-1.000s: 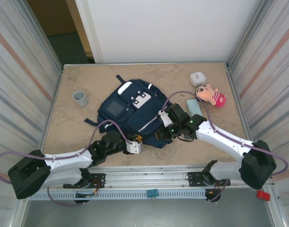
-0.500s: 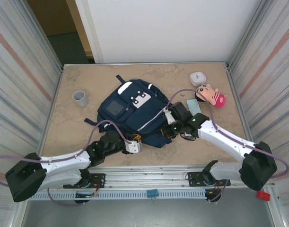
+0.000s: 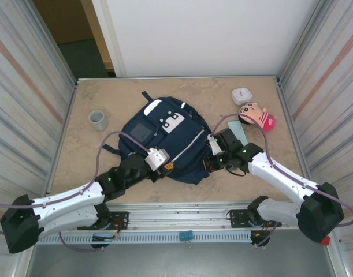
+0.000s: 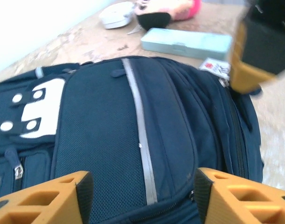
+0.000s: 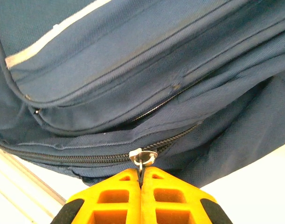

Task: Pack books, pencil case, and school supplies into a backpack

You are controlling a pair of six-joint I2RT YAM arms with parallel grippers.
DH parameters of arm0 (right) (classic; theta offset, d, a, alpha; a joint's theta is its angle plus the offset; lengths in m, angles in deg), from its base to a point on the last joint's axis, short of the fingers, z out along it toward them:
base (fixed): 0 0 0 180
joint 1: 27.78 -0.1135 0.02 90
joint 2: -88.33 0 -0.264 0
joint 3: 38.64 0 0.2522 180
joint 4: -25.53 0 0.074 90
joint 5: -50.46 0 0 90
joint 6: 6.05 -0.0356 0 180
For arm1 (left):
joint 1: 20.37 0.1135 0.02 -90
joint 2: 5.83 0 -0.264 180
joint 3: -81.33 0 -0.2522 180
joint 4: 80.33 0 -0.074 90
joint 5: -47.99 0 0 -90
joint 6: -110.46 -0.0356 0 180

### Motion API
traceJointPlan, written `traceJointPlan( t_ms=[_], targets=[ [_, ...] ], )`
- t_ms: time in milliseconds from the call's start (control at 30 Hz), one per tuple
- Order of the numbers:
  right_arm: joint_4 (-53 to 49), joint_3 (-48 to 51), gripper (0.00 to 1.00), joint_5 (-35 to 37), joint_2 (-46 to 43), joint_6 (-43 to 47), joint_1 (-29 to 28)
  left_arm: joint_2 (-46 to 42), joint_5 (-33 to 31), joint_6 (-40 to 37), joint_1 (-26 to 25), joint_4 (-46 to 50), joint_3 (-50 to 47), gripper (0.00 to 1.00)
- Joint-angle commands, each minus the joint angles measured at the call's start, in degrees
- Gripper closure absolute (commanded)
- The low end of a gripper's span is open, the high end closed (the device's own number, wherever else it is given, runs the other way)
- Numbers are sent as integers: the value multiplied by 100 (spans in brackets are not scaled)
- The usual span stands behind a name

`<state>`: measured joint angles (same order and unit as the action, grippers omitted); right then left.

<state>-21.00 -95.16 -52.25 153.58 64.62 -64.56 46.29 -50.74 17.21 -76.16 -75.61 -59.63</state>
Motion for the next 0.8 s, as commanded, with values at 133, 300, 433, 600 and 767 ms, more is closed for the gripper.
traceJointPlan(
  t_ms=[133, 300, 433, 600, 767],
  targets=[
    [212, 171, 100, 1, 59, -517, -756, 94, -809, 3302, -46, 1563, 541, 35],
    [642, 296, 100, 228, 109, -1066, -1471, 357, -1030, 3540, 51, 1646, 601, 34],
    [1013, 365, 100, 459, 277, -1444, -1976, 749, -572, 3612, 411, 1376, 625, 34],
    [1208, 290, 100, 761, 402, -1714, -2407, 1349, 185, 3737, 940, 851, 660, 35],
    [1556, 328, 100, 958, 448, -2002, -2727, 1993, 575, 3595, 1265, 662, 996, 38]
  ],
)
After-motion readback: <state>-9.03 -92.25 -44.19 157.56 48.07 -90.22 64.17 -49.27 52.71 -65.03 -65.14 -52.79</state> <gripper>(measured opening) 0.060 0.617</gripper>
